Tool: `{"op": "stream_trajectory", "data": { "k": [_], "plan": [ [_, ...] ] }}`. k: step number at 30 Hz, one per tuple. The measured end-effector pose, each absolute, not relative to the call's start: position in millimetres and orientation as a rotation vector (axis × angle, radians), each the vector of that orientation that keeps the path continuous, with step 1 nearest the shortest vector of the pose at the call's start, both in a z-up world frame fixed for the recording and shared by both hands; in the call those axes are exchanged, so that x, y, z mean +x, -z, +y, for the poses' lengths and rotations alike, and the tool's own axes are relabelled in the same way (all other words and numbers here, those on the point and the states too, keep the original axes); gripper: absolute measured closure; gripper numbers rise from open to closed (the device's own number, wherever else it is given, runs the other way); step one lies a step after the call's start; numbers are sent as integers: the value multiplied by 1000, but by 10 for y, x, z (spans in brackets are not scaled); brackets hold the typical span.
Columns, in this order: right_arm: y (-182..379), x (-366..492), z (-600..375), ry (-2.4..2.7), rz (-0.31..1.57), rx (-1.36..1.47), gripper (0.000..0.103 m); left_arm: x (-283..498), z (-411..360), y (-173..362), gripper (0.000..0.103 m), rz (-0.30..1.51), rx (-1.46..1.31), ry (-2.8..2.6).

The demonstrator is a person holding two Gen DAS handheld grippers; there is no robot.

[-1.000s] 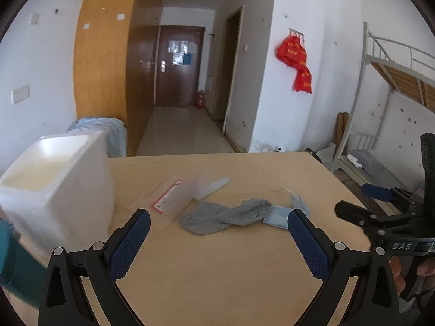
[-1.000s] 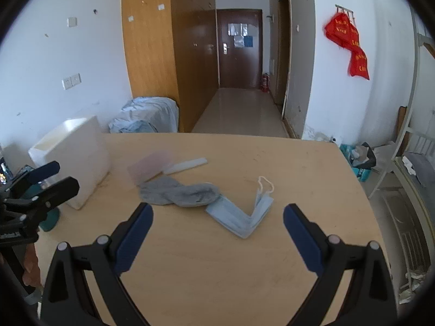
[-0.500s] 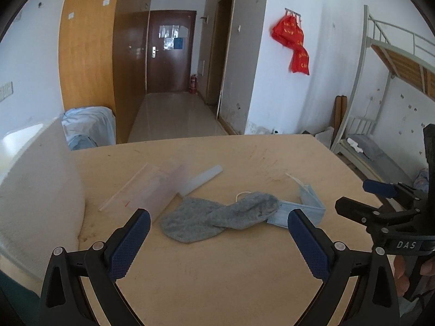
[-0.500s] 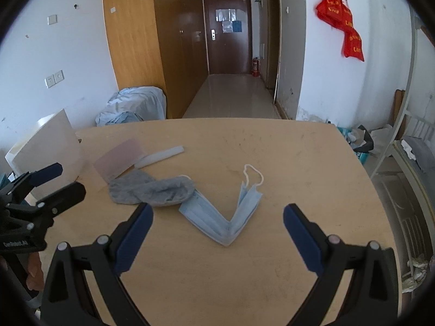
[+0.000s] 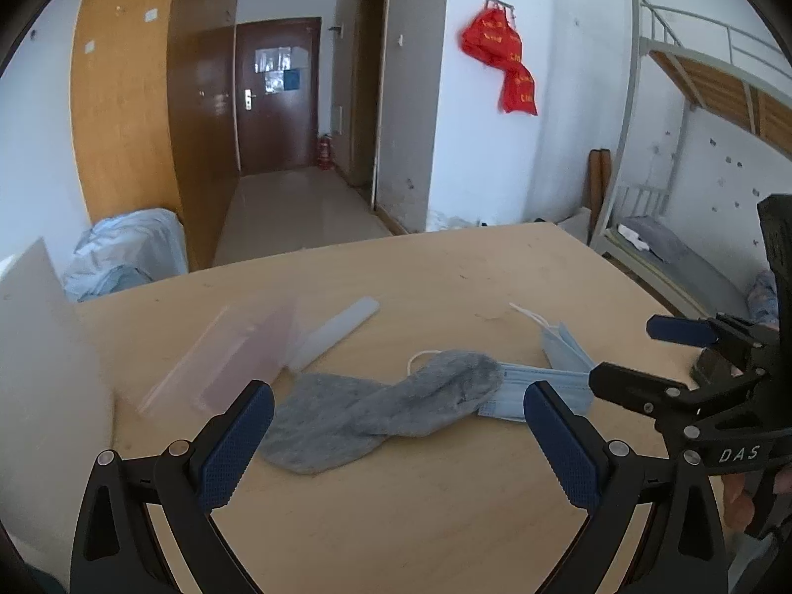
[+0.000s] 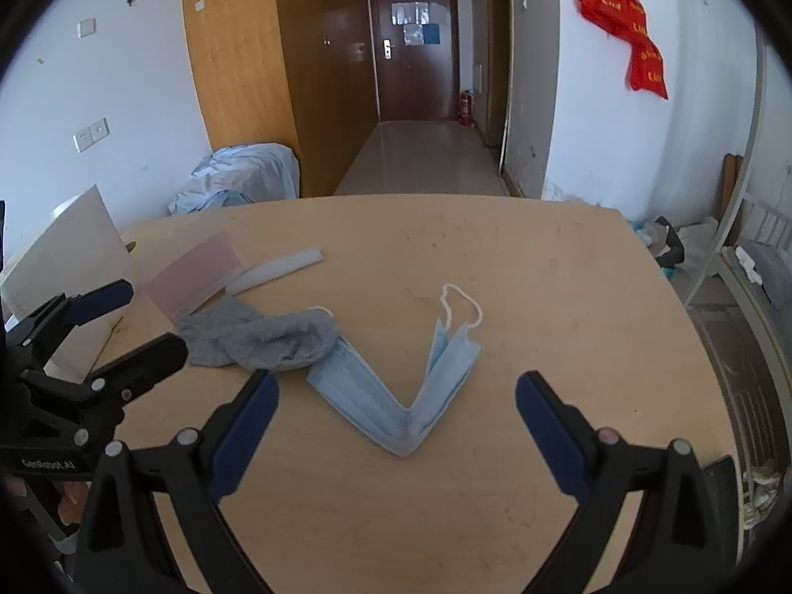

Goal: Organize soft objects
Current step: 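Grasp the grey sock with the left gripper while the right gripper grasps the blue mask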

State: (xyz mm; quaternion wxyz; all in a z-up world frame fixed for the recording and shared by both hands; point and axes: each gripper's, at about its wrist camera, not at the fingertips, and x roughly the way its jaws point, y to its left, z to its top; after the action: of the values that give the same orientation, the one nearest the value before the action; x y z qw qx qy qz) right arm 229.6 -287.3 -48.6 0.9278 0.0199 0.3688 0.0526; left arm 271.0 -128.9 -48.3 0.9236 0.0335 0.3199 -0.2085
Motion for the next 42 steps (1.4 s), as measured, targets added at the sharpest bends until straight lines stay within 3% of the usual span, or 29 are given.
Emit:
{"op": "stream_trajectory", "data": {
  "k": [26, 33, 38, 40, 42],
  "plan": [
    [669, 2503, -2982, -106, 800, 70, 5, 3323, -1408, 994, 4, 815, 52, 361],
    [685, 2493, -3001, -110, 795, 77, 5, 3465, -1395, 1160, 22, 897, 42, 348],
    [703, 2500, -3010, -116, 794, 85, 5, 3455, -1413, 1179, 27, 889, 55, 342],
    [707, 2499, -3000, -120, 795, 85, 5, 3451, -1423, 1183, 36, 884, 71, 321],
    [709, 2502, -2997, -119, 795, 85, 5, 3436, -1422, 1173, 53, 877, 79, 308]
  ]
}}
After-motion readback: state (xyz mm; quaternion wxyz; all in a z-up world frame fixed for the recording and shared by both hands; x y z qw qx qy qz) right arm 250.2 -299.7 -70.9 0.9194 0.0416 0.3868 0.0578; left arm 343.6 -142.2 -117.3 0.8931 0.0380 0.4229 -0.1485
